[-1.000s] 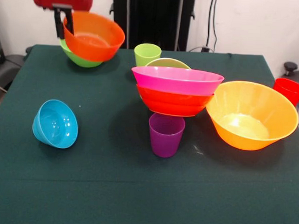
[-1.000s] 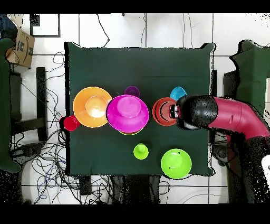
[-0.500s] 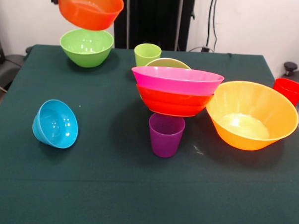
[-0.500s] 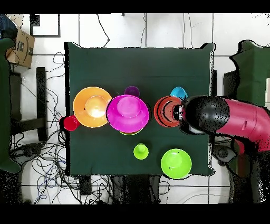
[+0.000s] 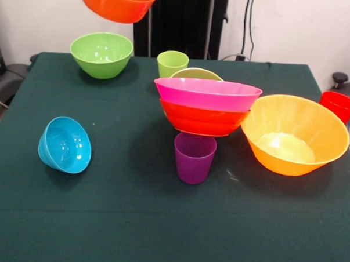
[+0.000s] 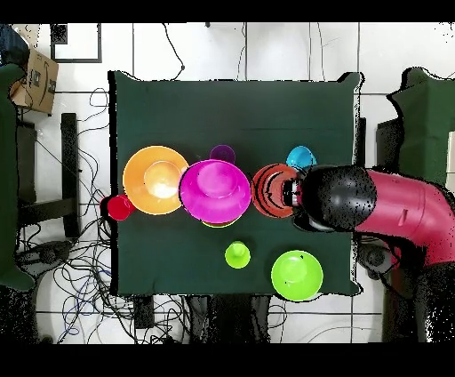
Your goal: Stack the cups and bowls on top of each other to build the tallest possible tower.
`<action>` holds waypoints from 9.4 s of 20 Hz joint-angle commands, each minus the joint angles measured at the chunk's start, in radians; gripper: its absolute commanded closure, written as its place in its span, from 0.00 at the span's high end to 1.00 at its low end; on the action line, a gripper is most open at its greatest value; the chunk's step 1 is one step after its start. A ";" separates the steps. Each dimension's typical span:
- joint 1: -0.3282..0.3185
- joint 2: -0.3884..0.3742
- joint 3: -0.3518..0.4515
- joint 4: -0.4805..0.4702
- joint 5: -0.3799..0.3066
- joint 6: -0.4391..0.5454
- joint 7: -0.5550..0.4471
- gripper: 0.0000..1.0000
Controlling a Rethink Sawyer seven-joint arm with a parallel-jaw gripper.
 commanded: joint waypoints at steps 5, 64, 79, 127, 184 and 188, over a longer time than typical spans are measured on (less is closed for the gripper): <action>0.075 0.028 -0.004 0.178 -0.006 -0.105 0.081 0.00; 0.357 0.269 -0.245 0.198 0.014 -0.553 0.311 1.00; 0.362 0.240 -0.247 0.197 0.023 -0.529 0.304 1.00; 0.102 0.497 -0.108 -0.118 -0.222 -0.614 0.098 1.00; -0.023 0.542 0.019 -0.251 -0.316 -0.510 0.001 1.00; -0.033 0.553 0.019 -0.260 -0.332 -0.524 -0.007 1.00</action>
